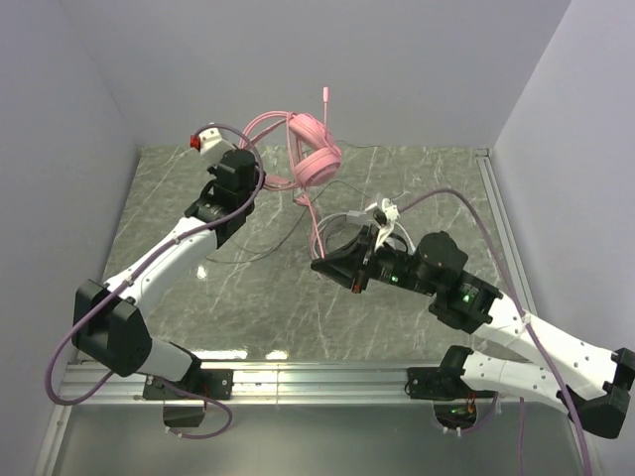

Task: Wrap the headphones
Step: Wrap the headphone cable with the right arm

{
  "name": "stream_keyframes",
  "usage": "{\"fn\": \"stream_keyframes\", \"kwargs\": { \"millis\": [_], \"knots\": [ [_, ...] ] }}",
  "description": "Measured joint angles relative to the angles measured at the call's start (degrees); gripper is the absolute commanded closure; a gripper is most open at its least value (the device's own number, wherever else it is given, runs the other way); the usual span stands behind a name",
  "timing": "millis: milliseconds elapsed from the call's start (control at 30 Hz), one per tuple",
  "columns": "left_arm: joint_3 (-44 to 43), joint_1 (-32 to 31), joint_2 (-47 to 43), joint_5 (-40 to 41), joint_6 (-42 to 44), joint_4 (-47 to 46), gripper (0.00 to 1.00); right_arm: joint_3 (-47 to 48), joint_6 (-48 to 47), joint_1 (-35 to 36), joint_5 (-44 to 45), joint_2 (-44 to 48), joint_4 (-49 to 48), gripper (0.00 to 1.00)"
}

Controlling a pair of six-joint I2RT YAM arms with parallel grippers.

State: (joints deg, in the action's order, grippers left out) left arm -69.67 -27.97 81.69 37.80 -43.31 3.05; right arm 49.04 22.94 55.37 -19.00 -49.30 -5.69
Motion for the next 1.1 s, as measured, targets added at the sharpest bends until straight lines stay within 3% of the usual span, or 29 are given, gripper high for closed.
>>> {"fn": "stream_keyframes", "kwargs": {
  "millis": [300,533,733,900,1100],
  "knots": [
    [1.84,-4.26,2.27,9.7,19.5,-13.29,1.0,19.85,-6.29,-4.79,2.69,-8.9,26.67,1.0],
    [6.47,-4.72,2.4,8.0,32.33,-19.06,1.0,26.58,-10.64,-11.39,1.14,-12.02,39.71,1.0],
    [10.45,-7.78,2.19,2.43,45.68,-22.16,1.0,33.35,-14.78,-12.68,7.43,-16.26,48.04,1.0],
    [10.54,-12.02,2.69,2.78,56.92,-21.38,1.0,35.32,-16.76,-12.68,15.23,-20.17,51.32,1.0],
    [11.28,-14.49,2.45,2.49,62.62,-18.82,1.0,35.85,-18.05,-12.92,24.09,-23.78,53.02,1.0]
  ]
}}
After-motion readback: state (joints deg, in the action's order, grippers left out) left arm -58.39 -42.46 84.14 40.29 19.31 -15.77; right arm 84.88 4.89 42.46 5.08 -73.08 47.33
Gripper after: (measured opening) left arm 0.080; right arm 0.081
